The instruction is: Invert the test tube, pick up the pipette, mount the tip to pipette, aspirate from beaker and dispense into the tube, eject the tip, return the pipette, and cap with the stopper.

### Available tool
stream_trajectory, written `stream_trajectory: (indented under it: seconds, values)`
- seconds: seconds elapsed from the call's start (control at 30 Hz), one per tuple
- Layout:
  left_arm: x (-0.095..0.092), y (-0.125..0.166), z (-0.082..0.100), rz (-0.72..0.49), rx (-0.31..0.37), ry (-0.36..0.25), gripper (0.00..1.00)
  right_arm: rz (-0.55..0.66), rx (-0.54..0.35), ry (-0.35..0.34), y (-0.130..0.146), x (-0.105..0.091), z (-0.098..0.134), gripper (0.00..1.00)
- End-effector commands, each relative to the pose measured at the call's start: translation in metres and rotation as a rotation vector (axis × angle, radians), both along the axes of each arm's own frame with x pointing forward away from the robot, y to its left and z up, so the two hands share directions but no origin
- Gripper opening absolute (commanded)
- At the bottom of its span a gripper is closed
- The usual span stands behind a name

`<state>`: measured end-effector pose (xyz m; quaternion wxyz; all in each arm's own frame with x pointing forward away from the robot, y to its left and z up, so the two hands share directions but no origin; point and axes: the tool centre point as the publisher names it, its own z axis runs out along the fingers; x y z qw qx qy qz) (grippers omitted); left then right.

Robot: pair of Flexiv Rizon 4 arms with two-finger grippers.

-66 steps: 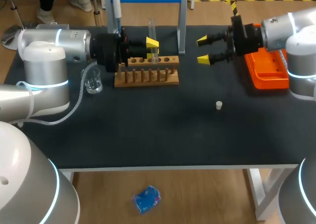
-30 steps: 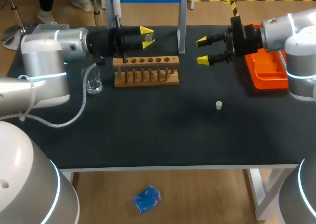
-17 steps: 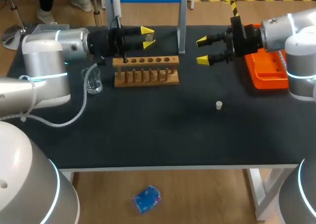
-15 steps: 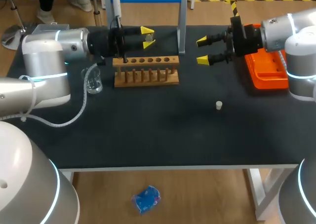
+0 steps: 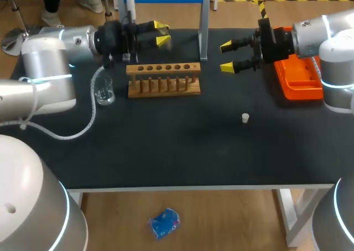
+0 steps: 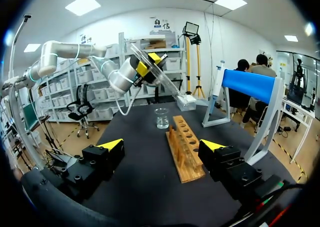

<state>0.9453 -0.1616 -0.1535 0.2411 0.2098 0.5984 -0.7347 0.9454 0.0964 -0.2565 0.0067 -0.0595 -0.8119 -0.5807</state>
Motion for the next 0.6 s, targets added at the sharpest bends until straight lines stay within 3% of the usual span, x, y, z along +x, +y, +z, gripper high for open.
stream_trajectory:
  seconds: [0.03, 0.27, 0.43, 0.6]
  values:
    - [0.008, -0.004, 0.004, -0.015, 0.045, 0.097, 0.0, -0.001, 0.0, 0.0, 0.0, 0.0, 0.0, 1.0]
    - [0.017, -0.007, -0.011, -0.029, 0.01, 0.268, 0.0, -0.001, 0.0, 0.0, 0.0, 0.0, 0.0, 1.0]
    - [0.02, -0.007, -0.017, -0.034, 0.021, 0.333, 0.0, -0.001, 0.0, 0.0, 0.0, 0.0, 0.0, 1.0]
    - [0.02, -0.007, -0.017, -0.034, 0.021, 0.333, 0.0, -0.001, 0.0, 0.0, 0.0, 0.0, 0.0, 1.0]
